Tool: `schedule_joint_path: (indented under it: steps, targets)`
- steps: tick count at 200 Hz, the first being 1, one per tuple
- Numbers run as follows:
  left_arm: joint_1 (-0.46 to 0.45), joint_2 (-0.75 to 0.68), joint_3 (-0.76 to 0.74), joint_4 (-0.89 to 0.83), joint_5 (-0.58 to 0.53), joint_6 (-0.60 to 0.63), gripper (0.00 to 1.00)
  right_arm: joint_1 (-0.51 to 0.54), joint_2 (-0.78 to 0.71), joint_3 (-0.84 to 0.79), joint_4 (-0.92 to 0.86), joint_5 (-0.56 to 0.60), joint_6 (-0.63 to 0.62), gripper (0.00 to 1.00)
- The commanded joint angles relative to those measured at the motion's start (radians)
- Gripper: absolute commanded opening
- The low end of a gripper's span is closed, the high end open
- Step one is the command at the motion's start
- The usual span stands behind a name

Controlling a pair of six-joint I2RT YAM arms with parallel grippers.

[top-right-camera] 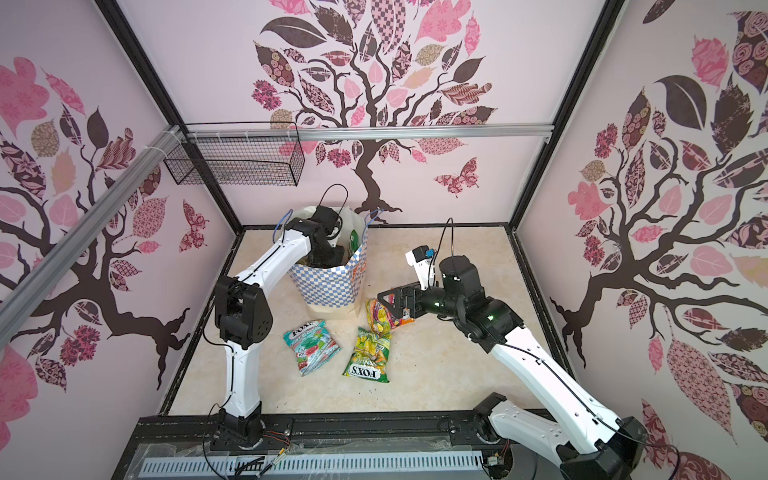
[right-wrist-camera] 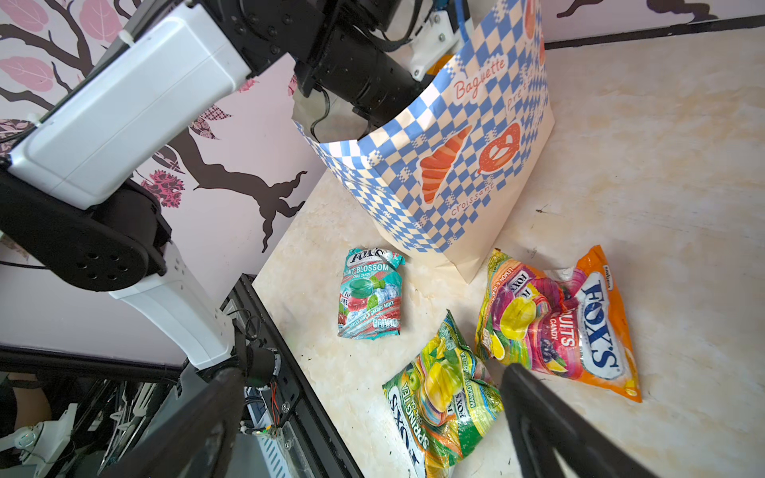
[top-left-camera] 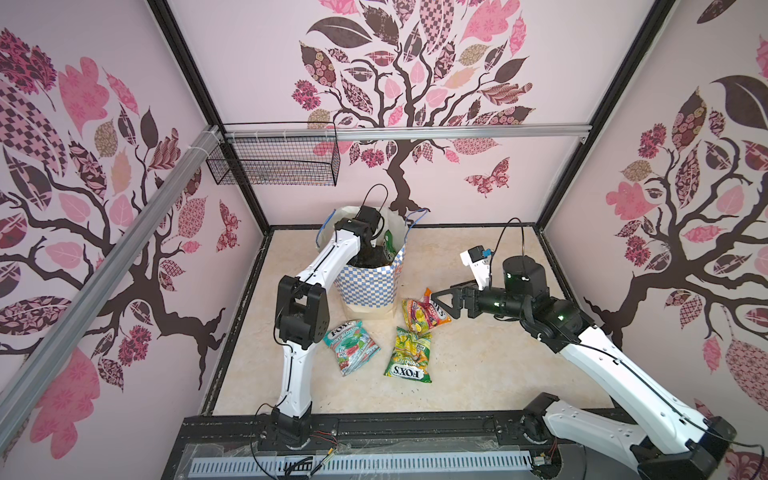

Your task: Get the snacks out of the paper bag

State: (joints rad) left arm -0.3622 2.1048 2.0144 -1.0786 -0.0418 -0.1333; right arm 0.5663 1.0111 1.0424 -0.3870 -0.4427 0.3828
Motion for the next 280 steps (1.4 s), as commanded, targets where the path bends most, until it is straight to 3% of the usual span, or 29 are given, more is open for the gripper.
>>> schedule_joint_path:
  steps: [1, 88, 104, 115, 135, 149, 195, 280]
  targets:
    - [0.0, -0.091, 0.023, 0.006, -0.009, -0.009, 0.0, 0.003, -0.001, 0.03, -0.013, -0.007, 0.004, 0.99]
    - [-0.001, -0.189, 0.085, -0.014, -0.035, -0.019, 0.01, 0.002, 0.0, 0.028, -0.007, -0.007, 0.014, 1.0]
    - [-0.001, -0.171, 0.072, -0.024, -0.031, -0.019, 0.43, 0.002, 0.0, 0.026, -0.003, -0.007, 0.017, 1.0]
    - [-0.001, -0.156, 0.052, -0.02, -0.032, -0.016, 0.64, 0.002, 0.0, 0.025, -0.004, -0.007, 0.018, 1.0]
    - [0.0, -0.137, 0.004, 0.012, -0.017, -0.006, 0.9, 0.003, -0.005, 0.024, -0.009, -0.005, 0.015, 0.99]
    - [-0.001, -0.112, -0.01, 0.02, -0.037, -0.001, 0.98, 0.002, -0.007, 0.023, -0.014, -0.001, 0.011, 0.99]
    - [0.0, -0.008, -0.018, 0.036, -0.126, 0.018, 0.98, 0.002, -0.012, 0.015, -0.012, 0.002, 0.01, 1.0]
    - [0.003, 0.129, -0.063, 0.086, -0.107, 0.021, 0.98, 0.002, -0.007, 0.016, -0.018, 0.0, 0.002, 0.99]
